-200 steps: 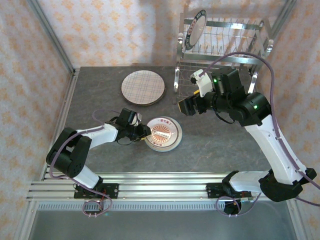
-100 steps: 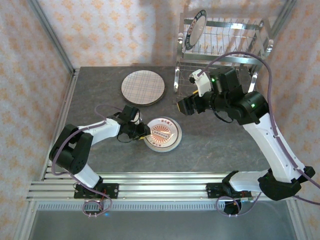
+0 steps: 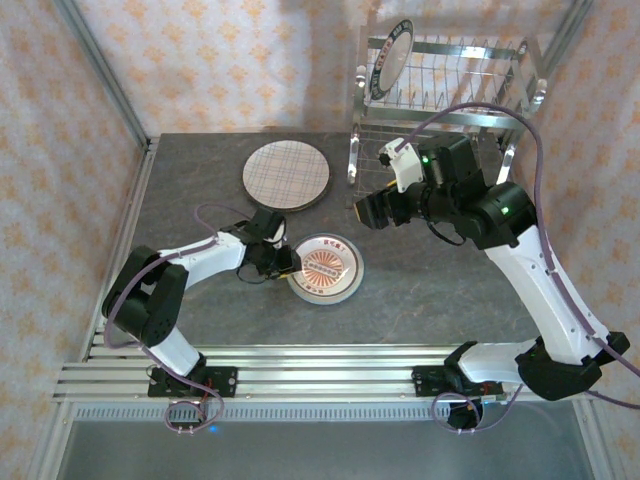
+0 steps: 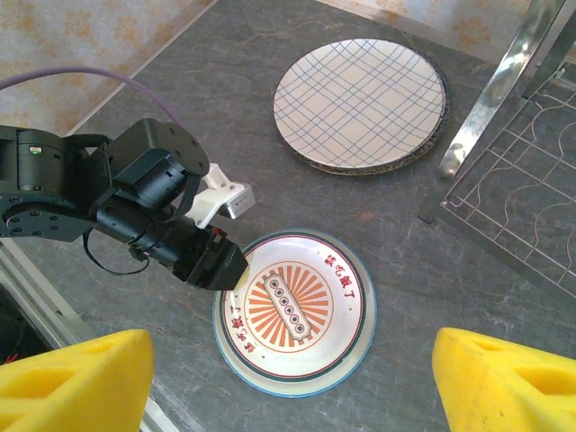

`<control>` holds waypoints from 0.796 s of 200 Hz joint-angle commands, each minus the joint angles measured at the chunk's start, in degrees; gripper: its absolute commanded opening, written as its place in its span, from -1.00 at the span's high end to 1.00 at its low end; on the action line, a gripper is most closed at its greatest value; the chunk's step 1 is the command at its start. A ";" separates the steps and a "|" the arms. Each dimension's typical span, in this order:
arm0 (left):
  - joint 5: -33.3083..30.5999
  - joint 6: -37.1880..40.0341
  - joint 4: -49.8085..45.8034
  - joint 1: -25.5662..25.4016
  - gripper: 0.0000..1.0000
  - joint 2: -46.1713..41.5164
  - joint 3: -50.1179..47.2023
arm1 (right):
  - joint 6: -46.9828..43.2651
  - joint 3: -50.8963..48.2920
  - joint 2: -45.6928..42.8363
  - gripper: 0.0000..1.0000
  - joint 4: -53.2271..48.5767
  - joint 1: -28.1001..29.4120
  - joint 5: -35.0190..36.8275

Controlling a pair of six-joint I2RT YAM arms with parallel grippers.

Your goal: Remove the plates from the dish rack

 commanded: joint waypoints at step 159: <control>-18.82 3.35 -24.31 -4.30 0.12 -8.25 30.10 | 16.27 22.59 12.15 -0.59 11.32 -9.26 27.39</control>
